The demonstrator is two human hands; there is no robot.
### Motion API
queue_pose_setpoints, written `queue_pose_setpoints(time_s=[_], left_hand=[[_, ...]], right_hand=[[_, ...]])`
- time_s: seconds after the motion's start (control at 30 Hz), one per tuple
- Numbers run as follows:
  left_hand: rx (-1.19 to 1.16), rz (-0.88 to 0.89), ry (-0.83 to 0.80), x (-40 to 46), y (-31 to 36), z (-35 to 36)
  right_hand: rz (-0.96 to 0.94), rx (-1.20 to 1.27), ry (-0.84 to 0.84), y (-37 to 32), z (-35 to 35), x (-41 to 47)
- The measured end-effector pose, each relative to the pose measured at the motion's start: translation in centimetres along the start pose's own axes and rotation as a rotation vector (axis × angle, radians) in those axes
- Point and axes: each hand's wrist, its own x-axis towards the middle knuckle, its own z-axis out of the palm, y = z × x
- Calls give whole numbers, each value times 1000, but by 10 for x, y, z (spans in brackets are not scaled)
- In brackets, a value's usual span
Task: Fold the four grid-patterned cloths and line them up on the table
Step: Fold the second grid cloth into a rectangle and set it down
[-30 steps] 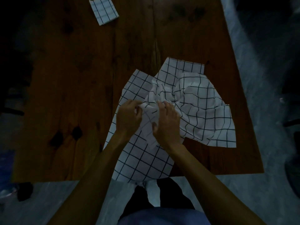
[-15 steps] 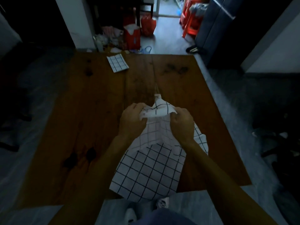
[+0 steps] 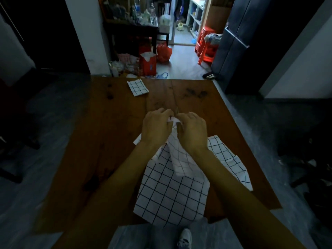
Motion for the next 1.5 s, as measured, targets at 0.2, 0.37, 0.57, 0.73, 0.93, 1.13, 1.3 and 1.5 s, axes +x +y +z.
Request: queue_pose_setpoints(time_s=[0.2, 0.37, 0.57, 0.73, 0.93, 1.13, 1.3, 1.5], left_hand=[[28, -173, -165, -14, -31, -26], [-134, -260, -36, -7, -25, -43], [-79, -54, 105, 27, 21, -58], [-189, 33, -2, 37, 22, -54], [-47, -54, -185, 37, -9, -42], [-23, 64, -156, 55, 5, -50], [4, 125, -168, 70, 15, -45], [145, 75, -219, 86, -18, -40]], right_hand=[[294, 256, 7, 1, -36, 21], [376, 163, -91, 13, -44, 27], [-99, 51, 81, -30, -54, 33], [180, 254, 14, -32, -85, 42], [430, 363, -17, 11, -119, 33], [481, 268, 165, 32, -135, 27], [144, -334, 95, 36, -125, 36], [190, -487, 7, 76, -104, 50]])
